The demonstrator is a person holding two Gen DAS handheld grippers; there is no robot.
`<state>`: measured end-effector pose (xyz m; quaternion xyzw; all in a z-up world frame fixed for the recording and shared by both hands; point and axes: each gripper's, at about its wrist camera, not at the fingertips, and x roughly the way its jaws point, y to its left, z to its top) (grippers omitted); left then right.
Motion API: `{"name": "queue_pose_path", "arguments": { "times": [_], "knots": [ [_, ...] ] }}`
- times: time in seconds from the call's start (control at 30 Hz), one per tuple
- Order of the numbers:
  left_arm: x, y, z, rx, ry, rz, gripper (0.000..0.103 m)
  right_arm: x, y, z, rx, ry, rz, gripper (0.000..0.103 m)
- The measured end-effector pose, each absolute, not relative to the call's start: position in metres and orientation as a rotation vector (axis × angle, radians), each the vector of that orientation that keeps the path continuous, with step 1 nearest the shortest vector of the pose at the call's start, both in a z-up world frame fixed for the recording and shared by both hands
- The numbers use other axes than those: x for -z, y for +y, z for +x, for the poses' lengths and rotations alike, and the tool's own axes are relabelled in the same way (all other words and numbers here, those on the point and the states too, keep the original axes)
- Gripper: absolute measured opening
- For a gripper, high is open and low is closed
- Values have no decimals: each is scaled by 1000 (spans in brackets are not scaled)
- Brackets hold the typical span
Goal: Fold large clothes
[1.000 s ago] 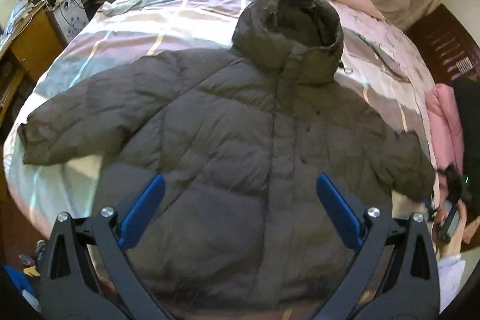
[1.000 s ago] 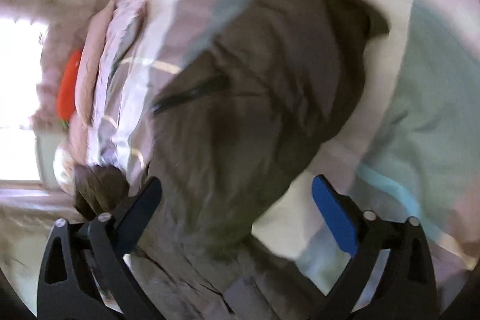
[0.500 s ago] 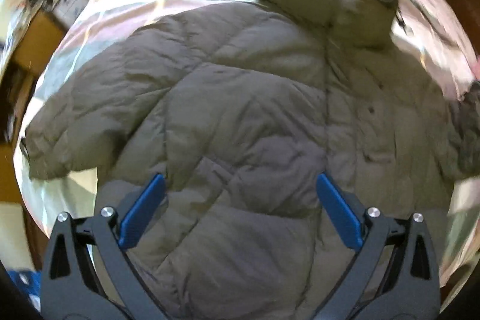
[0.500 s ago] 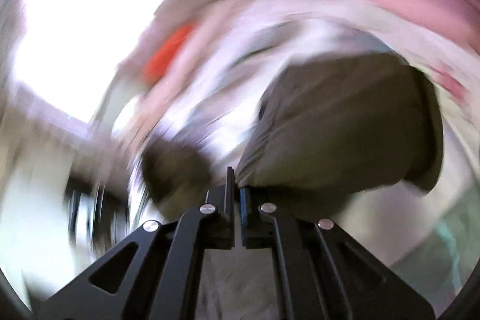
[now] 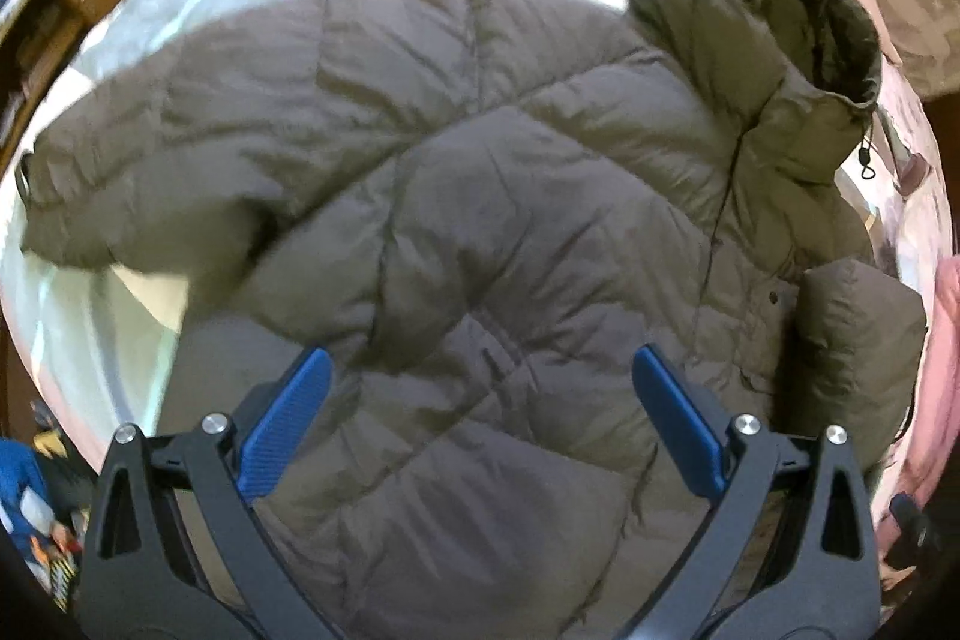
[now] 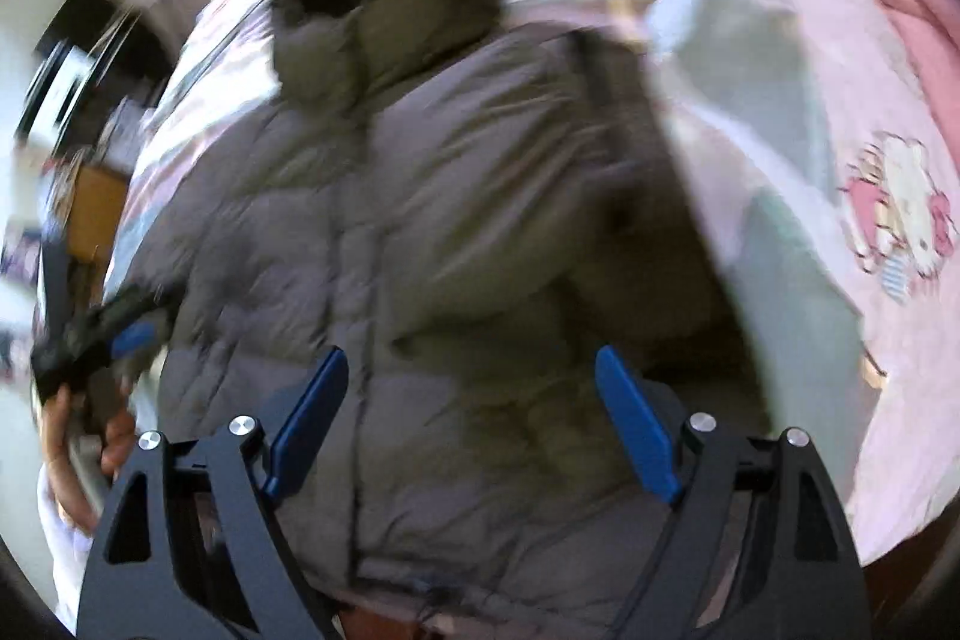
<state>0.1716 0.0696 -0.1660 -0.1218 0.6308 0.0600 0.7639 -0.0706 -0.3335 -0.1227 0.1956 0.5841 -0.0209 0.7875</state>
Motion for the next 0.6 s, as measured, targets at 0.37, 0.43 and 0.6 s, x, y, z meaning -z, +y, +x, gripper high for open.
{"name": "queue_pose_path", "arguments": {
  "times": [0.37,0.43,0.6],
  "knots": [
    [166,35,168,-63,1382,-157,101,198,-505,-118,177,1204,1256,85],
    [168,32,169,-56,1393,-156,101,216,-519,-141,159,1093,1520,85],
    [172,23,169,-58,1402,-135,101,213,-549,-161,286,960,1606,71]
  ]
}}
